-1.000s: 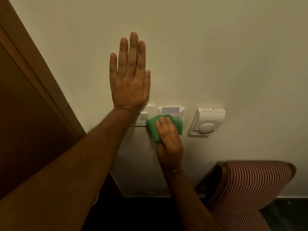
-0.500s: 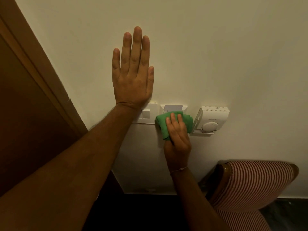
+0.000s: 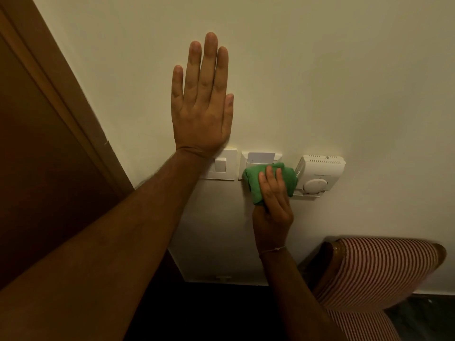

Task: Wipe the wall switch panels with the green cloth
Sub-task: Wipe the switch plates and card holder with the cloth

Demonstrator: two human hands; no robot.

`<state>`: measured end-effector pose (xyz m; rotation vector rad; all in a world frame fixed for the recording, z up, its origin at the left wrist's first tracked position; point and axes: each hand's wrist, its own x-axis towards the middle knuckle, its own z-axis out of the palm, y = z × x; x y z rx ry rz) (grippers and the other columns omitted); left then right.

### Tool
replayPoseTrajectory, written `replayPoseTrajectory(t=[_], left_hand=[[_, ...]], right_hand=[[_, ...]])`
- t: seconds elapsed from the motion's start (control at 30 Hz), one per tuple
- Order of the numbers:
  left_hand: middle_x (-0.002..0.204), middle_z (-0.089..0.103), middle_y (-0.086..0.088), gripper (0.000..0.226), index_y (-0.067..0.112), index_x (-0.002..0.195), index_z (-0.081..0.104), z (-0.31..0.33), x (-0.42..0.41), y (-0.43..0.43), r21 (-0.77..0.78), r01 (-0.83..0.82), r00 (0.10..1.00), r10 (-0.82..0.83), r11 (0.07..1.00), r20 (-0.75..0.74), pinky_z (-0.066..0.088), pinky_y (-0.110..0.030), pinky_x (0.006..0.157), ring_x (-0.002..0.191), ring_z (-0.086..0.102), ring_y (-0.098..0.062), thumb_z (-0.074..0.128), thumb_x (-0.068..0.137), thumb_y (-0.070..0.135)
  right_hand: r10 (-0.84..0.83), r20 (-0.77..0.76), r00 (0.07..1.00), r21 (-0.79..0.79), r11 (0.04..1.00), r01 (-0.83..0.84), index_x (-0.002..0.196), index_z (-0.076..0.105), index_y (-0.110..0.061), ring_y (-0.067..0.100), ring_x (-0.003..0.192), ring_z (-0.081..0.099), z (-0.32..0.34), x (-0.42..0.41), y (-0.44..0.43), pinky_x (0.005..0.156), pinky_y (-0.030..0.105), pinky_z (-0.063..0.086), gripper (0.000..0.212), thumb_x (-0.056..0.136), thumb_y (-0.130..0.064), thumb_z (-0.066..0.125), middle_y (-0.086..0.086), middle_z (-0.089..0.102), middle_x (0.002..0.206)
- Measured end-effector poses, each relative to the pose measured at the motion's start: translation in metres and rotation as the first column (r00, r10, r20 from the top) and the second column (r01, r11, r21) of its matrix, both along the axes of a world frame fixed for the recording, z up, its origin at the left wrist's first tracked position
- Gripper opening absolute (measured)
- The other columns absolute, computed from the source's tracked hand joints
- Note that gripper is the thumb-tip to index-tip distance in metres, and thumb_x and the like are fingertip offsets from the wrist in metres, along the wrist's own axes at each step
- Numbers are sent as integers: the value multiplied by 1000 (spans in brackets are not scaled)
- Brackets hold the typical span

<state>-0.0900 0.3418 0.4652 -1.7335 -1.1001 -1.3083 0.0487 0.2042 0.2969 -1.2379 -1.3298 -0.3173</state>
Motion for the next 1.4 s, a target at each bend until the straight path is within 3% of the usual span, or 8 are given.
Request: replayPoseTrajectory(t=[0.07,0.47,0.6,0.77,0.87,1.1,1.23,1.4], left_hand=[[174,26,-18,61,6,170,26,-1,-1,1,11,19,1000,-19,1000,-5,1,-47,137,171,1,-23,30,117,36],[176,17,-16,64,6,172,21,-2,0,2,-25,34,999,-34,999,11,2,-48,138,167,-18,-17,30,117,36],[178,8,-13,72,14,175,-6,-5,-1,2,-24,48,999,-49,999,-20,-4,-46,138,167,-22,-17,31,116,36],[178,7,-12,74,18,172,-13,-8,-2,4,-32,34,999,-35,999,-34,-5,-46,138,166,-23,-18,31,116,37],[178,8,-12,74,18,172,-13,-9,-1,4,-32,36,999,-37,999,-36,-5,-46,138,166,-24,-18,31,116,39],[178,7,-11,81,19,171,-16,-5,-3,2,-67,36,999,-38,997,-31,-9,-44,137,165,-26,-16,39,115,37],[183,-18,-3,76,18,171,-17,0,-4,-5,-100,39,998,-44,994,-52,-13,-43,136,164,-30,-16,32,117,38],[174,-42,4,72,18,170,-24,7,-8,-14,-169,51,996,-63,984,-66,-19,-41,135,163,-35,-17,20,117,39]], right_hand=[[-10,29,1000,-22,1000,11,139,63,-3,34,149,49,-6,-1,-4,125,54,38,61,87,29,58,13,59,149],[-31,89,996,-45,998,35,134,70,-1,34,148,51,3,-15,1,123,57,41,46,98,15,45,16,63,147],[-13,149,989,-101,994,29,138,67,-7,30,148,50,-9,-12,-3,121,58,43,61,88,27,57,10,60,150],[38,84,996,-70,997,-32,134,70,-2,38,147,51,13,-26,3,124,58,39,42,111,-5,35,18,64,146],[60,89,994,-51,997,-55,136,68,-4,34,150,48,23,-35,9,128,51,34,42,111,-6,35,16,63,147],[60,250,966,-150,988,-23,134,72,-6,29,146,53,-7,-23,2,118,55,47,36,104,4,55,11,63,148],[121,250,961,-195,978,-72,138,69,-7,15,157,36,-4,-18,-2,123,52,43,42,101,7,55,7,56,153],[245,239,940,-228,955,-191,150,57,-6,29,160,32,43,-14,-26,130,52,31,66,89,19,56,11,47,163]])
